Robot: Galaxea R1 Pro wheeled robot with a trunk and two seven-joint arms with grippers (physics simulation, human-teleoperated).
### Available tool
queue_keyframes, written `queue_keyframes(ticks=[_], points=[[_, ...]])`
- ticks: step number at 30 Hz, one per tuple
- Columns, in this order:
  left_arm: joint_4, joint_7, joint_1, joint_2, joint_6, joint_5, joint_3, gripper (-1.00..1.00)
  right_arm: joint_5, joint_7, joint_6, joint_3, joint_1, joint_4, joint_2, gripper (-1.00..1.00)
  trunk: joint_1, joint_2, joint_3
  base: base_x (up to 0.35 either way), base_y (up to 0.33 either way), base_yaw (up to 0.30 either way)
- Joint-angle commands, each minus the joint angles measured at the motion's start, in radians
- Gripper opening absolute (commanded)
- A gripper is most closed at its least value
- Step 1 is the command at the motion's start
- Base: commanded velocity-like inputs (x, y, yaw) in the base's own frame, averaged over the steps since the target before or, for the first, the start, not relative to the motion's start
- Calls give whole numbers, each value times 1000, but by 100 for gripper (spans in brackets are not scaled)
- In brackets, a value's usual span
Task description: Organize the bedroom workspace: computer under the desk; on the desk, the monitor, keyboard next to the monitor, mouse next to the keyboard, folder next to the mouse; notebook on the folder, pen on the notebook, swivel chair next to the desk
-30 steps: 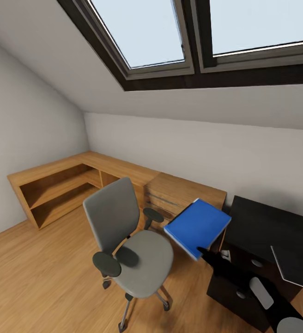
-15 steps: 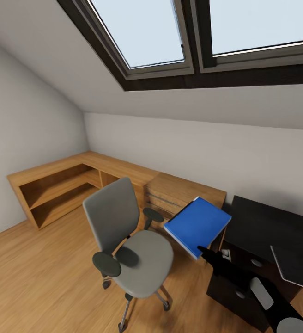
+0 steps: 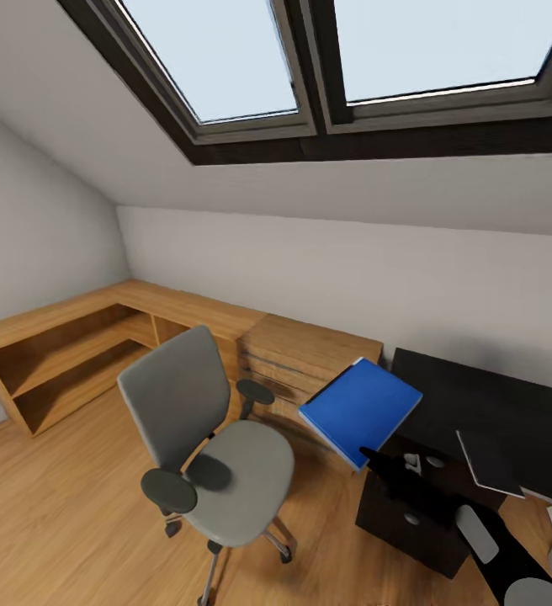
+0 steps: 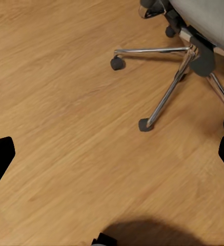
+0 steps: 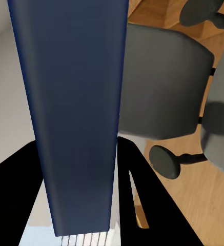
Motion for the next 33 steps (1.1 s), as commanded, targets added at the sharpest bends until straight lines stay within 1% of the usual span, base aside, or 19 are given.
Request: queue_keyframes(ticks=[1, 21, 26, 33], points=[[0, -3, -1, 1, -3, 6, -2, 100, -3, 1, 6, -2, -1, 1, 0, -100, 1, -2, -2, 0, 0, -251], [0, -4, -1, -1, -1, 6, -2, 100, -3, 1, 12, -2, -1, 0, -2, -100, 1, -2, -2, 0, 0, -258], [0, -5, -1, -1, -1, 6, -2, 100, -5, 7, 15, -2, -1, -1, -13, -100, 1, -2, -2, 0, 0, -258], [0, -7, -1, -2, -1, 4, -2, 100, -5, 34, 16, -3, -1, -1, -18, -100, 1, -2, -2, 0, 0, -247]])
